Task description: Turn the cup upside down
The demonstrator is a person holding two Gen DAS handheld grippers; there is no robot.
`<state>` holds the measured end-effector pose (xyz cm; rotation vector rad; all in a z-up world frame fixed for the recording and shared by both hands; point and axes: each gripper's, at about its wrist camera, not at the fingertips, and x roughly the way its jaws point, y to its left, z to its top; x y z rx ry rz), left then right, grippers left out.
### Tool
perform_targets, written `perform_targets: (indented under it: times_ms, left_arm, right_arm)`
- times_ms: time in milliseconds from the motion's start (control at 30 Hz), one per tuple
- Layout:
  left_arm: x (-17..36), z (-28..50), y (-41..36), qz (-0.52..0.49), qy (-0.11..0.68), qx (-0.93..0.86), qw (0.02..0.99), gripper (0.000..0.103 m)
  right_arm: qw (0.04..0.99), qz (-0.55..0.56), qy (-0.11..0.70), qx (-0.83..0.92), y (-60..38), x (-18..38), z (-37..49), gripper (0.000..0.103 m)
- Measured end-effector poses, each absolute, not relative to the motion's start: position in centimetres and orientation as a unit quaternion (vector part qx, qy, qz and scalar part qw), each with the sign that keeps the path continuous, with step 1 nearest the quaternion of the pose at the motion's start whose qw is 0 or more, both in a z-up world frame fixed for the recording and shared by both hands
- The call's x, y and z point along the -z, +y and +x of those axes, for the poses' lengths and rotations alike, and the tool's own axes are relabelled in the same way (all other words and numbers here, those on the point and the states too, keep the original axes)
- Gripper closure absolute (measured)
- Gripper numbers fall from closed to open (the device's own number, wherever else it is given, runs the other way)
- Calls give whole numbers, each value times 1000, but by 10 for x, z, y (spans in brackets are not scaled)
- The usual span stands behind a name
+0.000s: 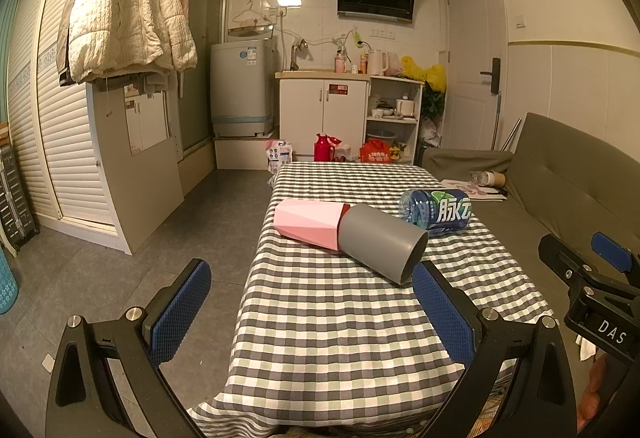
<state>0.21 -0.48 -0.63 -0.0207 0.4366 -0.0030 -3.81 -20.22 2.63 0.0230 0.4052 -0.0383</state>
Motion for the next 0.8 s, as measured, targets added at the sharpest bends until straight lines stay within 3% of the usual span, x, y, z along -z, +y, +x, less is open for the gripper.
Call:
perform_targets:
  times_ms: [700,800]
  left_arm:
    - [13,10,-3,-22,240,7,971,0]
    - [17,19,-3,-33,261,11,965,0]
  right_arm:
    - [977,24,212,-26,-206,-16,-29,0]
    - [976,-40,211,-42,-208,-25,-10,0]
